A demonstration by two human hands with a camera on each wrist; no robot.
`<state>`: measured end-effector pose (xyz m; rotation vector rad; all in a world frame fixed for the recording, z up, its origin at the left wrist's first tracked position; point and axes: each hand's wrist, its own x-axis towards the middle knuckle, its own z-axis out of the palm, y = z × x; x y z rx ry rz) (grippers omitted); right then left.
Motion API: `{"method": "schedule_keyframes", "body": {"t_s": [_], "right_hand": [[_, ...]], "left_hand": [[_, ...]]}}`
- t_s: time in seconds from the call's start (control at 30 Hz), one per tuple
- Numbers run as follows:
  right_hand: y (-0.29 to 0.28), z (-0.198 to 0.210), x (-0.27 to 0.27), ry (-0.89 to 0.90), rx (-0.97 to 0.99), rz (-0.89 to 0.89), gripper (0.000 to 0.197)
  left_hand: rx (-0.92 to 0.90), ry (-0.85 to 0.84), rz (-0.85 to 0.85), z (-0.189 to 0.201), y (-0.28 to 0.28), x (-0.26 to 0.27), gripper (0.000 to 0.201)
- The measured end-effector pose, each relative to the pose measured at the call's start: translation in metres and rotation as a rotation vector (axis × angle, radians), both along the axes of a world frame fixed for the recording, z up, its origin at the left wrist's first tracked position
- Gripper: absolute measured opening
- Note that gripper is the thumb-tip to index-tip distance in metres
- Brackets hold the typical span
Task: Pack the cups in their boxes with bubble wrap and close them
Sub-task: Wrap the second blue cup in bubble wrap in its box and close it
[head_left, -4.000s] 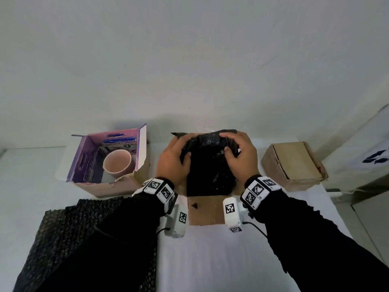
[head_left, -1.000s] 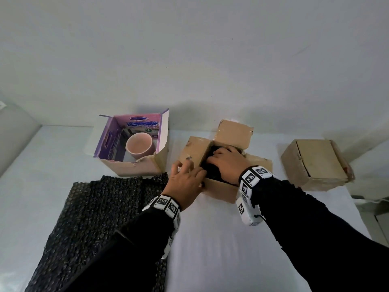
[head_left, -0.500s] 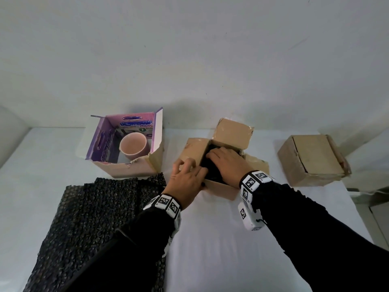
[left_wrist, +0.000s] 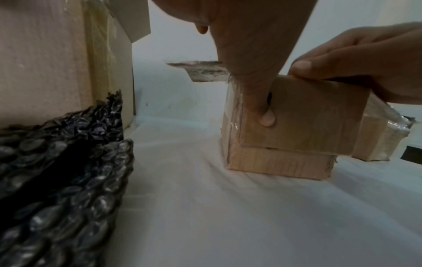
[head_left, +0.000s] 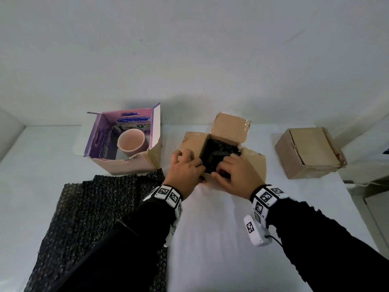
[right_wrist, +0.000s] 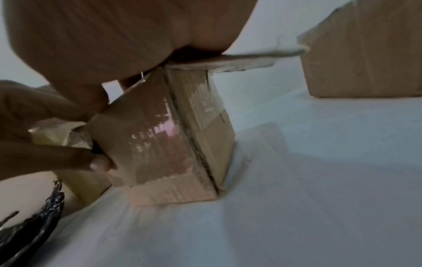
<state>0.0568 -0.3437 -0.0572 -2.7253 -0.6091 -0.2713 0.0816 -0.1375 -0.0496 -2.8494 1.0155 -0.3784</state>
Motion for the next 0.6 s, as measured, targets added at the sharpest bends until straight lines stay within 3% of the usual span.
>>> {"method": "schedule_keyframes", "body": {"t_s": [0.1, 0.2, 0.4, 0.6], "right_hand": [[-0.010, -0.003, -0.009, -0.054, -0.120, 0.070, 0.034], [-0.008, -0.006, -0.013, -0.129, -0.169, 0.051, 0.013], [-0.001, -0.004, -0.019, -0.091, -0.327, 0.027, 0.025], [-0.017, 0.024, -0.022, -0.033, -0.381, -0.004, 0.032]], "left_hand": [[-0.017, -0.011, -0.016, 0.001, -0.001, 0.000, 0.035], [0.017, -0.003, -0.072, 0.001, -0.004, 0.000, 0.030], [0.018, 0.039, -0.071, 0.001, -0.008, 0.000, 0.019], [-0.027, 0.049, -0.219, -0.004, -0.013, -0.005, 0.030]]}}
